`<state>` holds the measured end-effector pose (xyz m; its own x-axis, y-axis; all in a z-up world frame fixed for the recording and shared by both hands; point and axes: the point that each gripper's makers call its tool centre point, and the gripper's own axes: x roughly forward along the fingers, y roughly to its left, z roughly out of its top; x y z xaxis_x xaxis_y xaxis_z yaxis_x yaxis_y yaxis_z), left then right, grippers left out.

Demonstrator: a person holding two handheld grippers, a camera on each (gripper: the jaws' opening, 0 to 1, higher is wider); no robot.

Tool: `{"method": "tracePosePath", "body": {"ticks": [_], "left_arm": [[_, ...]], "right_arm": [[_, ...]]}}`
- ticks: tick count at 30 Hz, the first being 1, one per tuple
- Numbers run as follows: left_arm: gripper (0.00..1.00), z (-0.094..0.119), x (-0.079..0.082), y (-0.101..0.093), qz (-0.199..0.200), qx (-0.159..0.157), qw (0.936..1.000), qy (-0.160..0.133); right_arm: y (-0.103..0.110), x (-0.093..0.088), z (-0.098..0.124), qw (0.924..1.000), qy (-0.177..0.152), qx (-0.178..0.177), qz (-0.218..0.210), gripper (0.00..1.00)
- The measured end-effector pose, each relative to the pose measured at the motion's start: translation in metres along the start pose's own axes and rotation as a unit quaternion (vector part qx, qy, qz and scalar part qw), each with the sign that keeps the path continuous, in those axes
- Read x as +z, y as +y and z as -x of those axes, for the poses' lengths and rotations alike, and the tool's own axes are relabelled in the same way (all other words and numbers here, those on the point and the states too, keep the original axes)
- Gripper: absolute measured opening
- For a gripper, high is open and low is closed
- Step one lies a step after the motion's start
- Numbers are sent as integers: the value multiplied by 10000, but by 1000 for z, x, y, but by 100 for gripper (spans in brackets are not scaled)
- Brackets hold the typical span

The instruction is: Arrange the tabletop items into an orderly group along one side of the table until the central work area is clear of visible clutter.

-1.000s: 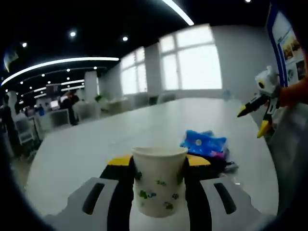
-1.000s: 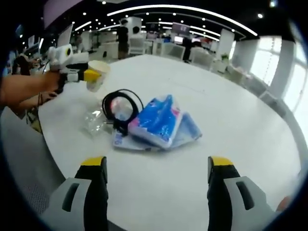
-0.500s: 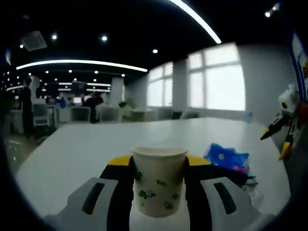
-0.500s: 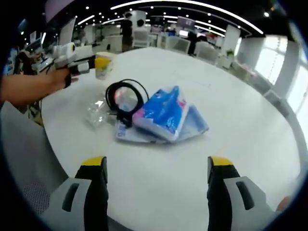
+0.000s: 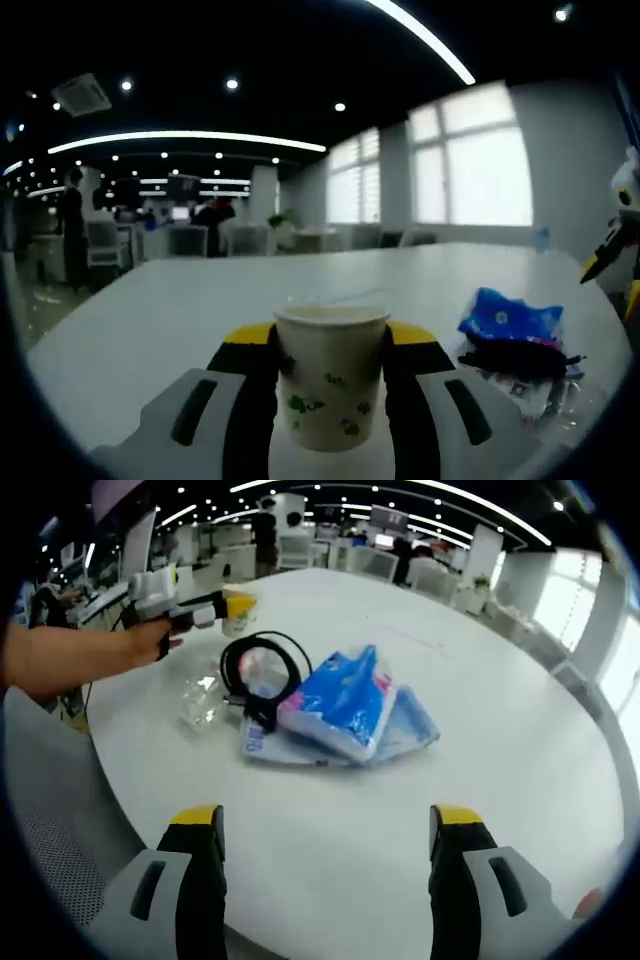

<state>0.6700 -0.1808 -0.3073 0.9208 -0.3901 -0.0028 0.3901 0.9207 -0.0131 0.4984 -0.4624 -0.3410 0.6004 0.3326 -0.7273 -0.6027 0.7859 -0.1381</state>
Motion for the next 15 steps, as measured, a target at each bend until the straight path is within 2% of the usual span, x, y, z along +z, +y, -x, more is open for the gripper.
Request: {"method": "tracePosePath", "body": {"ticks": [15], "left_arm": [[38, -9, -8, 5, -65, 262, 9996, -22]], "right_arm": [[6, -9, -5, 9997, 202, 98, 55, 82]]}}
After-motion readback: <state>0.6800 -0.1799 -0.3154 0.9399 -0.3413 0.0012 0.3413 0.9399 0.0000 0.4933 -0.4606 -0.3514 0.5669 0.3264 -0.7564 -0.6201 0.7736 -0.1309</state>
